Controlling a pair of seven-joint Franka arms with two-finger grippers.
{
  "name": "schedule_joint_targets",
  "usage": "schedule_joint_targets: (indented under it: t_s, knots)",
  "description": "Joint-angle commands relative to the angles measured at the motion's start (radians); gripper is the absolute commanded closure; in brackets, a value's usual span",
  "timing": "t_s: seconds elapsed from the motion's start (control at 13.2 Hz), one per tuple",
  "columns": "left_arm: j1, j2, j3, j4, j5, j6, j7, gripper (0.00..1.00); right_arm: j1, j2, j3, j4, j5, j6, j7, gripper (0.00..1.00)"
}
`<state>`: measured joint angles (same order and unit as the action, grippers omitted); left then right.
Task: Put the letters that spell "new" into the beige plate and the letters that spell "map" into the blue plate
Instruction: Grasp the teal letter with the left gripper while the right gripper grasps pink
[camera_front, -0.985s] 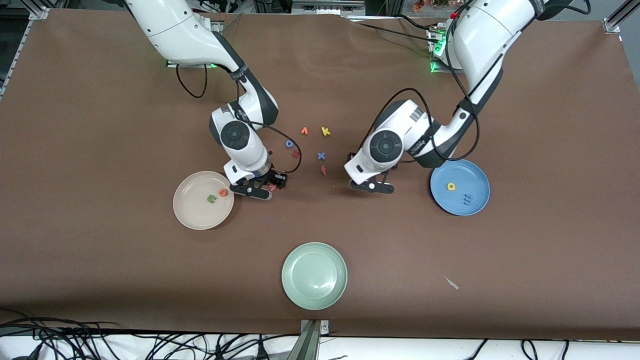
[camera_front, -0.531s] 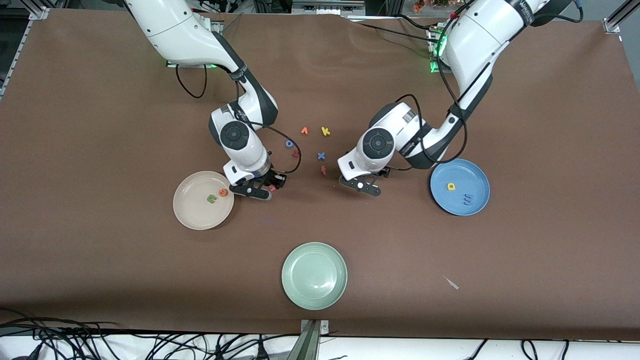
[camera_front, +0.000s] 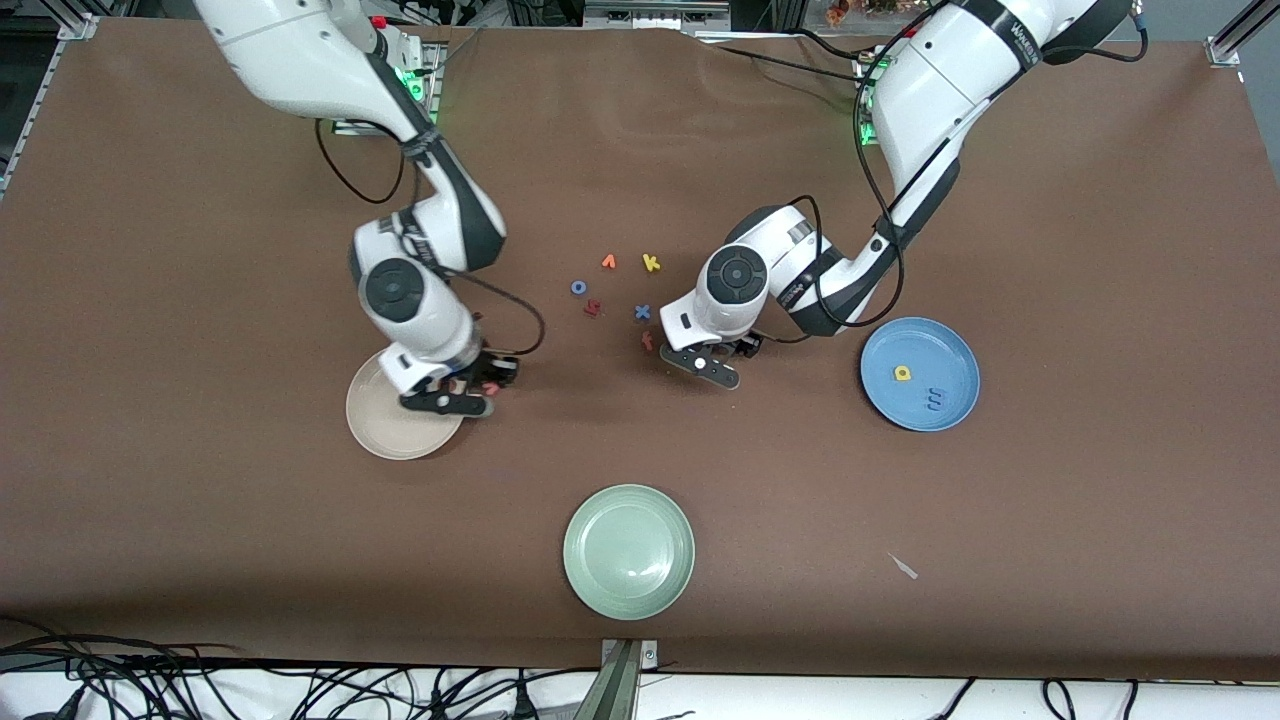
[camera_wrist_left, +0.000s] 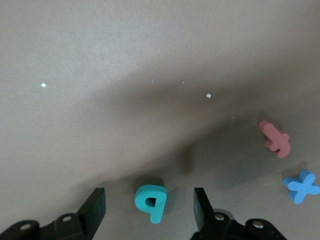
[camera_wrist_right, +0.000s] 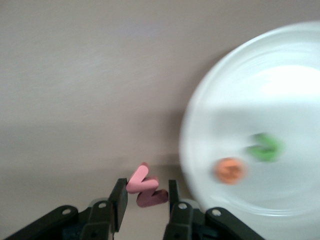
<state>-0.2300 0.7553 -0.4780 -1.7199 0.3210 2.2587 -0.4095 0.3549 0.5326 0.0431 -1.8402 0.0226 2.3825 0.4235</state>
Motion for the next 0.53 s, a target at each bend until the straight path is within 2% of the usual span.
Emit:
schedule_joint_targets:
  t_s: [0.0,0.23,0.3,0.38,0.45]
  knots:
    - [-0.003,0.004,0.002,-0.018,0.085,0.015,0.008,0.37,-0.088,-0.08,0.014,-0.022,-0.006,-0.095,-0.179,0.73]
    - [-0.005,0.004,0.002,-0.023,0.085,0.015,0.006,0.43,-0.184,-0.105,0.014,-0.088,-0.006,-0.112,-0.316,0.71]
    - [-0.005,0.004,0.002,-0.026,0.087,0.015,0.006,0.48,-0.191,-0.108,0.014,-0.114,-0.004,-0.088,-0.324,0.7]
    - [-0.005,0.004,0.002,-0.026,0.087,0.015,0.006,0.63,-0.192,-0.112,0.014,-0.128,-0.004,-0.079,-0.324,0.68]
    - [-0.006,0.004,0.001,-0.024,0.085,0.015,0.005,0.77,-0.191,-0.114,0.014,-0.128,-0.004,-0.077,-0.324,0.57]
